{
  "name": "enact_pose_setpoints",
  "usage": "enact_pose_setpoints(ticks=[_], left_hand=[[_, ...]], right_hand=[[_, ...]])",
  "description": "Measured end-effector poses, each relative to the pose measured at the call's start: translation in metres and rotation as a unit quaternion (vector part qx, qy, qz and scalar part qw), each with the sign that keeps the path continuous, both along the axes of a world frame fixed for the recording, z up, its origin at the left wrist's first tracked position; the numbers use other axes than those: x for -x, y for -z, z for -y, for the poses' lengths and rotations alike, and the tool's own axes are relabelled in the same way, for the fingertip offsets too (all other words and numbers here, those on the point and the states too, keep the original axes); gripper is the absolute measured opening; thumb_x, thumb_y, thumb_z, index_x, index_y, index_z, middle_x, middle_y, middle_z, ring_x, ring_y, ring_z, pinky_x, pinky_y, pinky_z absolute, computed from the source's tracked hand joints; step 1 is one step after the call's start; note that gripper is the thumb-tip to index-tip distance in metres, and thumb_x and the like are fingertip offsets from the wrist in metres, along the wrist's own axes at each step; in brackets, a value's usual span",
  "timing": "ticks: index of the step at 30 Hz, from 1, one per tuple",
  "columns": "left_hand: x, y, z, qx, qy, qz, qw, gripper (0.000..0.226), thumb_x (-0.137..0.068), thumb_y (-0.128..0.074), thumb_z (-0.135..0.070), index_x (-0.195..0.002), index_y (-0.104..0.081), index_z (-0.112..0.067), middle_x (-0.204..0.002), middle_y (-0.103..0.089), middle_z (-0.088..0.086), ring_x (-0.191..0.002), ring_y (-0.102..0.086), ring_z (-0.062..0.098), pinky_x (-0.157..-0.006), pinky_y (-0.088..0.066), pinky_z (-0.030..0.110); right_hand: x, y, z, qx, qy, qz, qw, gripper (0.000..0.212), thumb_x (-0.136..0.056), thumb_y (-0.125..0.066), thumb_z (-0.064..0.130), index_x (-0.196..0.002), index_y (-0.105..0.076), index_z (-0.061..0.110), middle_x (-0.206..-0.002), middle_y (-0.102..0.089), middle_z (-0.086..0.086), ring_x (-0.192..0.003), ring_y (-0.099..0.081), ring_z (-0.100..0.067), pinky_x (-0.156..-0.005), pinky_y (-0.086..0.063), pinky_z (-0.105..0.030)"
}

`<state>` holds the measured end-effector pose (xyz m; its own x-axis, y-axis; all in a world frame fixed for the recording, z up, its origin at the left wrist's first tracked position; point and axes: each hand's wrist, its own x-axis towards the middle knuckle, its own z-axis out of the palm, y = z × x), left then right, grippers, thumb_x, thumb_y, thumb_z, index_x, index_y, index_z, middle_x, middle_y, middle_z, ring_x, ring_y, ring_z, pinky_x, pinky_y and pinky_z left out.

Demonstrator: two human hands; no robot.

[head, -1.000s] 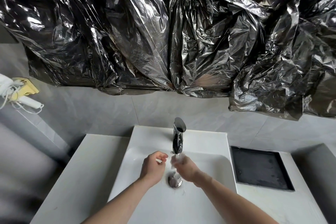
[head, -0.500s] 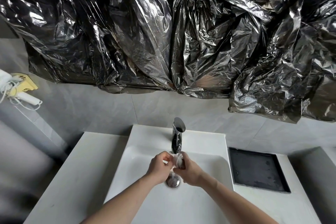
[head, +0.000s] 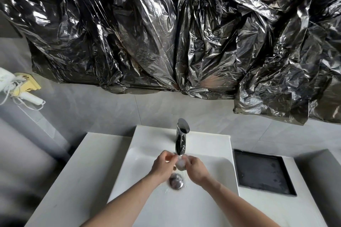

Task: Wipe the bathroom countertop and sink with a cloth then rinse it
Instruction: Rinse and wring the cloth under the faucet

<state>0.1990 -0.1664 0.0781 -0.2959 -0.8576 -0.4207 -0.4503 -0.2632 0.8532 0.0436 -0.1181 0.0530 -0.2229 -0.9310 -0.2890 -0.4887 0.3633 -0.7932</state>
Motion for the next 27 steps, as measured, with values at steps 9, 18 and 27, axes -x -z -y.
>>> enact_pose_setpoints(ticks=[9,18,27], left_hand=[[-0.004,0.007,0.004,0.055,0.082,0.116,0.988,0.013,-0.088,-0.049,-0.022,-0.083,-0.061,-0.022,-0.077,-0.067,0.0,-0.07,-0.064,0.023,-0.066,-0.059,0.043],[0.017,-0.009,0.001,0.066,0.081,0.18,0.978,0.035,-0.074,-0.038,-0.032,-0.094,-0.066,-0.03,-0.109,-0.072,0.004,-0.105,-0.064,0.03,-0.083,-0.052,0.031],[0.002,0.013,-0.001,0.127,0.043,0.154,0.979,0.029,-0.093,-0.061,-0.041,-0.075,-0.063,-0.019,-0.079,-0.071,0.002,-0.081,-0.065,0.025,-0.073,-0.05,0.034]], right_hand=[[-0.007,0.013,-0.002,-0.008,-0.029,-0.065,0.997,0.065,-0.086,-0.02,0.054,-0.093,-0.071,0.014,-0.081,-0.072,-0.004,-0.077,-0.062,-0.026,-0.077,-0.053,-0.037],[-0.014,-0.001,-0.011,0.013,0.013,-0.069,0.997,0.057,-0.105,-0.029,0.053,-0.072,-0.061,0.019,-0.081,-0.075,-0.003,-0.08,-0.067,-0.024,-0.077,-0.052,-0.037],[0.004,-0.004,-0.015,0.026,0.042,-0.087,0.995,0.025,-0.095,-0.055,0.035,-0.076,-0.069,0.026,-0.074,-0.072,0.018,-0.073,-0.066,-0.007,-0.069,-0.049,-0.024]])
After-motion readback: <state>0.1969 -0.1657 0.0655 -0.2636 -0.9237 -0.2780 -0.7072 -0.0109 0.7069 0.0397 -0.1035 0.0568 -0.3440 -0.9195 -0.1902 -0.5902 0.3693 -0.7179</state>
